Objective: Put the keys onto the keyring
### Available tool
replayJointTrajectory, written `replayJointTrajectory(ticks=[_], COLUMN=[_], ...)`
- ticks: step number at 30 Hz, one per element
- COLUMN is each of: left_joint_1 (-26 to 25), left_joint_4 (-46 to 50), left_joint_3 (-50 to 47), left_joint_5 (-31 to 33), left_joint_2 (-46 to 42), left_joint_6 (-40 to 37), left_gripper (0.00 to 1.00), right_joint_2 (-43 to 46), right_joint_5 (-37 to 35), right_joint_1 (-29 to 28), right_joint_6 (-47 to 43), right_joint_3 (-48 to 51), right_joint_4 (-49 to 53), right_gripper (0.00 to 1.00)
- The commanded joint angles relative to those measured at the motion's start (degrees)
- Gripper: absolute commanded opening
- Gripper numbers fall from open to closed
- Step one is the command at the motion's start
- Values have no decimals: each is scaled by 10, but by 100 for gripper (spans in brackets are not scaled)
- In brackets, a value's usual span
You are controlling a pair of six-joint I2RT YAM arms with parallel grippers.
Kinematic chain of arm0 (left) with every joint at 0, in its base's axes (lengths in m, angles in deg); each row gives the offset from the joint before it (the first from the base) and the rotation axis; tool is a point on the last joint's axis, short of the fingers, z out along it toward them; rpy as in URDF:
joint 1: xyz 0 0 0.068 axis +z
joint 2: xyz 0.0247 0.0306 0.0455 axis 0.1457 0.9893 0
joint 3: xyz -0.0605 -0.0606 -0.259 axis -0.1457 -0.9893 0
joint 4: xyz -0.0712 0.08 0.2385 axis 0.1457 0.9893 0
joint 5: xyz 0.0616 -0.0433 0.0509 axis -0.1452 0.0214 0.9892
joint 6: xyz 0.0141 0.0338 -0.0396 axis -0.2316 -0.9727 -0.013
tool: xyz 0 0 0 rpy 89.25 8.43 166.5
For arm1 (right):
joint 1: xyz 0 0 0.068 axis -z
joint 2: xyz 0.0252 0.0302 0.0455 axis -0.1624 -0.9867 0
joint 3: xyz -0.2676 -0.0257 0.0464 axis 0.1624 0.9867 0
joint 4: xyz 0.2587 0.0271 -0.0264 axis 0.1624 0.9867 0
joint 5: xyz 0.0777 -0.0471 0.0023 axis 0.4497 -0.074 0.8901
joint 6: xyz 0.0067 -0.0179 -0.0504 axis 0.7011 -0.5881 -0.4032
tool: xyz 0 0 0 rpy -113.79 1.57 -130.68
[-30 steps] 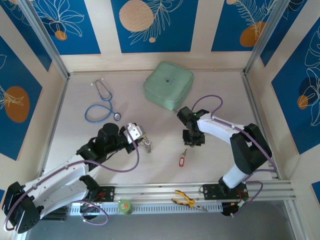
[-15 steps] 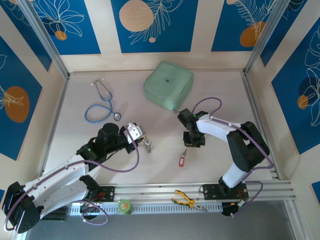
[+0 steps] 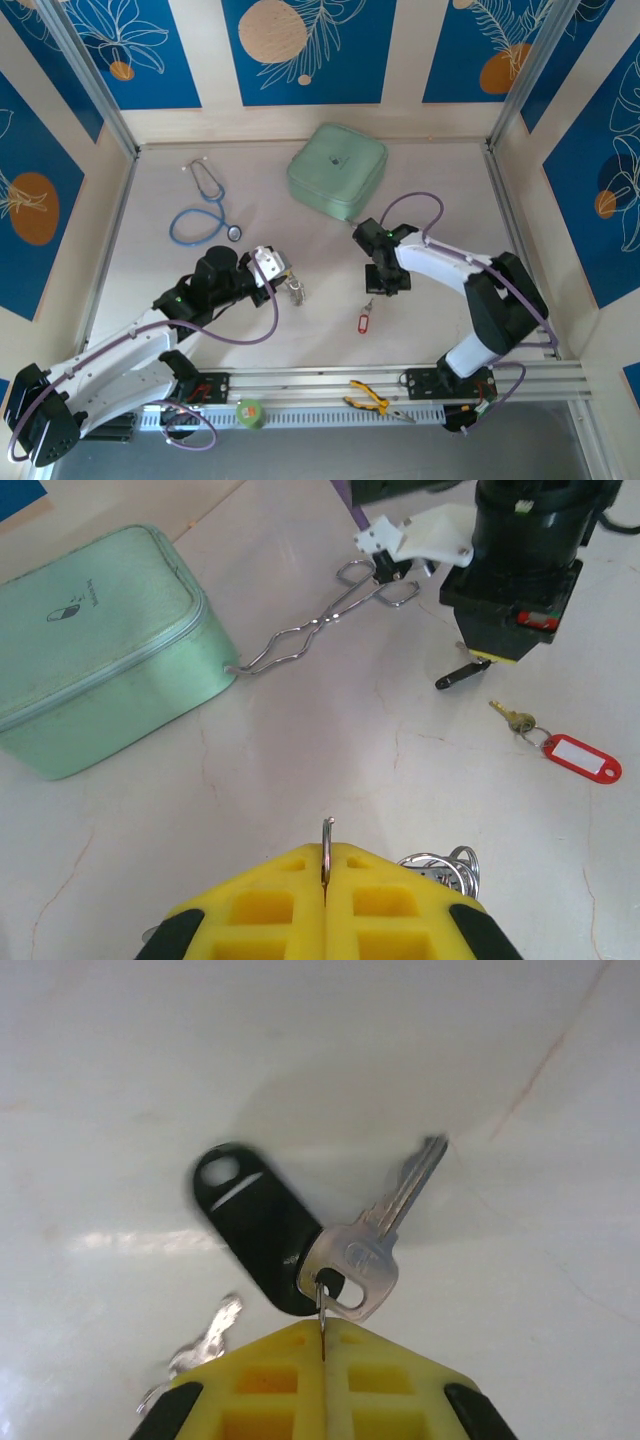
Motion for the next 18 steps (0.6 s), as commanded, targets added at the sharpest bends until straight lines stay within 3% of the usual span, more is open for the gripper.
replayJointTrajectory(ticks=[1,6,12,18], left_joint_1=[-4,-4,-5,-5], left_joint_4=[-1,-7,-11,-54], left_joint_3=[14,14,11,-21], left_joint_5=[-14,-7,-14,-65], left_joint_2=[-7,-2,-2,-6], left_joint_6=[-9,0,12,5], left_gripper=[0,0,0,0], right_joint_2=[81,194,314,330], right_joint_5=[-32,22,229,402], right_joint_1=[-35,-48,-47,-35], right_joint_6=[-84,-236,-460,-585], right_joint_3=[-9,51,138,136], right_joint_4=[-43,-196,-347,-316], right_gripper=[0,0,0,0])
